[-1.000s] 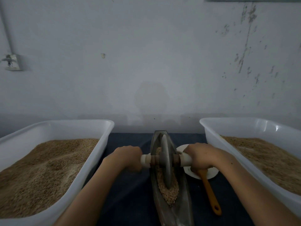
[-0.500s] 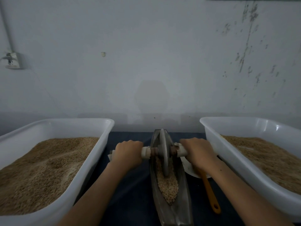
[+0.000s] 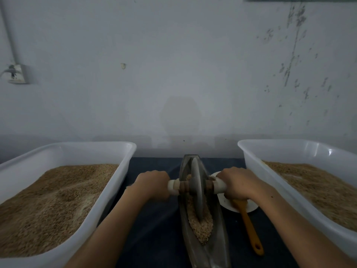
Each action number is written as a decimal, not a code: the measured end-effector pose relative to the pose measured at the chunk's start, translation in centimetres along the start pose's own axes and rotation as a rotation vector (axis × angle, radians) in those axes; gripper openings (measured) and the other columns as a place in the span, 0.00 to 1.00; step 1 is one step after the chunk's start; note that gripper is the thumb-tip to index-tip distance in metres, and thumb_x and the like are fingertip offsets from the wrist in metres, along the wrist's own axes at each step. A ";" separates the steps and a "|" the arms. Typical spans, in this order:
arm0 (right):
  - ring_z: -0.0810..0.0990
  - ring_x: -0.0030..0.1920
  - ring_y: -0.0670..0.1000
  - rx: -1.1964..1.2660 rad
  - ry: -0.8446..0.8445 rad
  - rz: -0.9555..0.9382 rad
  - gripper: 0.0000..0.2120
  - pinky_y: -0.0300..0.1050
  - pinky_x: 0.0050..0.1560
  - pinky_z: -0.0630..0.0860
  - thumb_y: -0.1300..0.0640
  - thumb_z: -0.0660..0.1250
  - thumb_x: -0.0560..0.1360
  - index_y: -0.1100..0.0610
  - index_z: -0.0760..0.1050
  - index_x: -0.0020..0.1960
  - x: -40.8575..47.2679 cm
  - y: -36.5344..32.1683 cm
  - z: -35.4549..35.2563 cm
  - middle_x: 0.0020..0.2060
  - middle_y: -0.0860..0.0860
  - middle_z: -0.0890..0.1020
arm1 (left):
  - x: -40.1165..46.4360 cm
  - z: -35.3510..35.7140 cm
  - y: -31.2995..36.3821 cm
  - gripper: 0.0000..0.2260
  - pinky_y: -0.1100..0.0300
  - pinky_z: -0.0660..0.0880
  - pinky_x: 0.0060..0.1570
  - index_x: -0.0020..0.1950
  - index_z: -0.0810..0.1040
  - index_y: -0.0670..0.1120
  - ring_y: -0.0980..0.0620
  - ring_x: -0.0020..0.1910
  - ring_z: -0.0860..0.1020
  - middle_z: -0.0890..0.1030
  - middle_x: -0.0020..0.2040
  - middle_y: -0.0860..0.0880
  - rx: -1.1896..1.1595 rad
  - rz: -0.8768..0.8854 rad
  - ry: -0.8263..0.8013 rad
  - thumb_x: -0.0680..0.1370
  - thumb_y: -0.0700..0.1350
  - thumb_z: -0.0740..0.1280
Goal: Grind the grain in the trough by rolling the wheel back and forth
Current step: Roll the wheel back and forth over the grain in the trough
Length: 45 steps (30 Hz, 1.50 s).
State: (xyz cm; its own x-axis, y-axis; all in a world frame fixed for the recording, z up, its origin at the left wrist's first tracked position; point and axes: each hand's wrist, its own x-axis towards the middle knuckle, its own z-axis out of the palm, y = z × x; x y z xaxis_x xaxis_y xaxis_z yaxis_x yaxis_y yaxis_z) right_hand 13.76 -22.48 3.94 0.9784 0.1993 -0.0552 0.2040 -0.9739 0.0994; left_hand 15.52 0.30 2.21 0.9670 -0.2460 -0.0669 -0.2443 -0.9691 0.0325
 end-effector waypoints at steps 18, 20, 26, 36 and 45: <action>0.77 0.45 0.48 -0.030 -0.057 -0.020 0.16 0.42 0.44 0.71 0.56 0.69 0.72 0.50 0.75 0.59 0.0 0.2 -0.4 0.43 0.48 0.77 | -0.4 -0.4 -0.1 0.12 0.54 0.75 0.55 0.55 0.75 0.46 0.49 0.51 0.78 0.80 0.53 0.46 -0.058 0.031 -0.130 0.74 0.45 0.70; 0.78 0.47 0.50 -0.037 -0.046 -0.015 0.15 0.42 0.46 0.73 0.56 0.69 0.73 0.51 0.75 0.59 0.0 0.1 -0.3 0.47 0.49 0.79 | -0.2 -0.2 -0.2 0.09 0.55 0.75 0.52 0.51 0.75 0.48 0.49 0.48 0.78 0.79 0.48 0.49 -0.058 0.031 -0.113 0.73 0.45 0.70; 0.78 0.50 0.52 -0.036 0.282 -0.011 0.07 0.45 0.51 0.74 0.59 0.63 0.76 0.50 0.73 0.52 0.2 -0.3 0.9 0.50 0.50 0.80 | 0.3 1.1 -0.3 0.05 0.59 0.71 0.42 0.46 0.73 0.51 0.53 0.41 0.76 0.77 0.42 0.52 0.023 0.003 0.202 0.74 0.47 0.67; 0.78 0.47 0.49 -0.006 0.083 -0.023 0.11 0.43 0.45 0.72 0.57 0.67 0.74 0.50 0.74 0.56 0.3 0.4 0.6 0.49 0.49 0.80 | -0.2 0.2 0.3 0.11 0.57 0.73 0.46 0.53 0.76 0.48 0.51 0.45 0.77 0.78 0.46 0.50 0.065 -0.013 0.111 0.73 0.47 0.69; 0.79 0.48 0.50 0.029 0.011 -0.025 0.13 0.44 0.47 0.75 0.57 0.67 0.74 0.51 0.75 0.58 0.3 0.5 0.5 0.50 0.50 0.81 | -0.6 -0.3 0.7 0.09 0.58 0.72 0.45 0.50 0.75 0.48 0.52 0.42 0.76 0.74 0.39 0.53 0.040 -0.040 0.040 0.73 0.47 0.70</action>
State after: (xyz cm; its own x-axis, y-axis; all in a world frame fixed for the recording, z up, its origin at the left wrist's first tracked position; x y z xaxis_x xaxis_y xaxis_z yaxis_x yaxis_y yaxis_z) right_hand 14.17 -22.98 3.51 0.9734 0.2242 -0.0463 0.2270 -0.9714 0.0693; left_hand 14.78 -0.25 2.61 0.9778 -0.2075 -0.0277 -0.2079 -0.9781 -0.0089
